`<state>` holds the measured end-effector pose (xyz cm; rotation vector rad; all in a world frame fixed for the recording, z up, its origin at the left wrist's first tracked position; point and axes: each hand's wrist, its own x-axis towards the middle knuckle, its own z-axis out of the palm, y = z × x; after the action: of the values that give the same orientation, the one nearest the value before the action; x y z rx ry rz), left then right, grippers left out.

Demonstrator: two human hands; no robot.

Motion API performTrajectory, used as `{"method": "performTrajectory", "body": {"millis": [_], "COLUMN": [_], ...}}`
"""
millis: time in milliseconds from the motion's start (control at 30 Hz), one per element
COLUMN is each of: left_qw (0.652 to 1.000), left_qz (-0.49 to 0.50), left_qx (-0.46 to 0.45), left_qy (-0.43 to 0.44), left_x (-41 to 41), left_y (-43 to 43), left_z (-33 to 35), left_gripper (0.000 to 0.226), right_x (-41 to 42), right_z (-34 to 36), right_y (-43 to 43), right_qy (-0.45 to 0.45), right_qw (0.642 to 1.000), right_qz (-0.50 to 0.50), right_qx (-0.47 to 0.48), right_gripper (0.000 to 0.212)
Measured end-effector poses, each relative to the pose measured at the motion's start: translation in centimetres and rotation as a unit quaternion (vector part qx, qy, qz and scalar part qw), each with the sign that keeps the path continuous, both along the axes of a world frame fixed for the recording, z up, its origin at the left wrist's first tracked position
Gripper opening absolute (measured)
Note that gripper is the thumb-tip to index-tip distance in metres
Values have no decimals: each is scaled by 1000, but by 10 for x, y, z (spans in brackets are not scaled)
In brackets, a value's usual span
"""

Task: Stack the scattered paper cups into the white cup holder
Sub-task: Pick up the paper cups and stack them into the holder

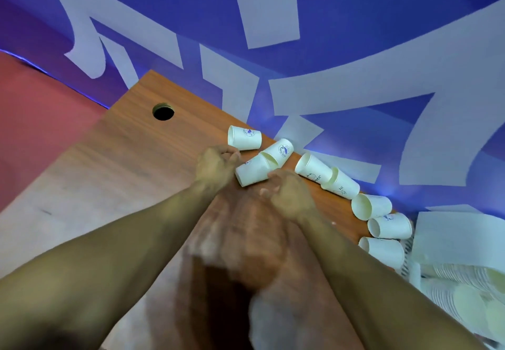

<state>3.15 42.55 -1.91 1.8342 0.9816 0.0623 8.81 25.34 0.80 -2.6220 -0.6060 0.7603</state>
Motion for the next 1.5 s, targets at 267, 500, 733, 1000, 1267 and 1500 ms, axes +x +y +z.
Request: {"method": "performTrajectory", "body": {"millis": [267,500,733,1000,1267,1500], "left_qw": [996,985,999,993,977,954], "left_qz": [-68,-74,-1,-53,-94,-161], "left_qx": [-59,-153,-7,99,156,207], "left_qy": [-13,4,41,-35,-114,-143], "left_x": [28,47,32,-5,-36,-55], "left_y": [16,21,10,-13,-88,-194], "left_z": [-40,-52,-32,10,74,114], "left_gripper": [16,20,10,13,40,21], "right_x": [15,17,13,-23,-63,-87], "right_z": [-27,-42,-30,22,73,113], "right_y": [27,34,22,-14,-87,-202], "right_qy": [70,107,76,-27,-136,-226], "right_qw": [997,993,992,988,971,946], "right_qz": [-23,-44,-93,-125,-153,-180], "right_qx": [3,-5,25,84,123,150], "right_gripper": [48,34,19,16,22,23]}}
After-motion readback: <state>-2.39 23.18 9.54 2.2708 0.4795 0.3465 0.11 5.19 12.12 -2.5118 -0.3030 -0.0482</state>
